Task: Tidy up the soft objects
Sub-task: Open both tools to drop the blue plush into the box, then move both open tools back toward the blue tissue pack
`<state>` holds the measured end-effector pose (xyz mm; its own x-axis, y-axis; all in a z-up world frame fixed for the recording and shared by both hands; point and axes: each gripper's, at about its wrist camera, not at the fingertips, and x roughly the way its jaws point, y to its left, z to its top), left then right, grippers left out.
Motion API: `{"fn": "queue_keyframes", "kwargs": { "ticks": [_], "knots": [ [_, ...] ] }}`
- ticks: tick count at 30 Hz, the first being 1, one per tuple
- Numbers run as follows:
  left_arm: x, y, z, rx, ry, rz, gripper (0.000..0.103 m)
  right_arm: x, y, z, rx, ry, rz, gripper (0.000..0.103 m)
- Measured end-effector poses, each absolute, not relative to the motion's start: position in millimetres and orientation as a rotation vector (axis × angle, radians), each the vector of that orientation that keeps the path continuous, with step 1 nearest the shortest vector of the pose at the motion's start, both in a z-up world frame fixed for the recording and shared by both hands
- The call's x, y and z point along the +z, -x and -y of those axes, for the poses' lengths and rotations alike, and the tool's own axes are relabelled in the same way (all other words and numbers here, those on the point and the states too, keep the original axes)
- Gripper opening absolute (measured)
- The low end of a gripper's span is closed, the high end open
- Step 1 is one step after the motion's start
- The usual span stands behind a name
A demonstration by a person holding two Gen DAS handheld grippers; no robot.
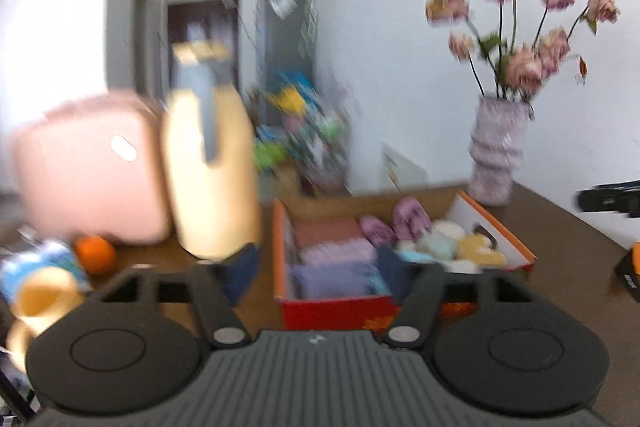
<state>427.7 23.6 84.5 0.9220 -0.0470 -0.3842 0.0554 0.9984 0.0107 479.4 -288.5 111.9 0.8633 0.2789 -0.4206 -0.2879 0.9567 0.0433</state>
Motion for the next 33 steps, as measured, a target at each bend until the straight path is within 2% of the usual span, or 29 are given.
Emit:
{"fn": "queue_keyframes", "kwargs": {
  "ticks": [1,5,16,27,33],
  "knots": [
    [86,-411,-23,-0.022,-0.034,-0.351,0.083,115,-463,295,0.284,0.029,-0.397,0.065],
    [90,-358,-22,0.001,-0.035,-0.274,0.085,121,-412,308,0.253,0.028,-0.293,0.072],
    [102,-295,0,-0.01,-0.063,-0.22,0.089,120,-340,307,0.249,0.06,-0.212,0.073],
    [48,-191,12,-0.06,-0.079,-0.238,0.097,32,-237,310,0.229,0.089,-0.249,0.074],
    [20,-194,26,-0.091,-0.074,-0.346,0.097,-5,-234,305,0.248,0.073,-0.375,0.074]
  ]
}}
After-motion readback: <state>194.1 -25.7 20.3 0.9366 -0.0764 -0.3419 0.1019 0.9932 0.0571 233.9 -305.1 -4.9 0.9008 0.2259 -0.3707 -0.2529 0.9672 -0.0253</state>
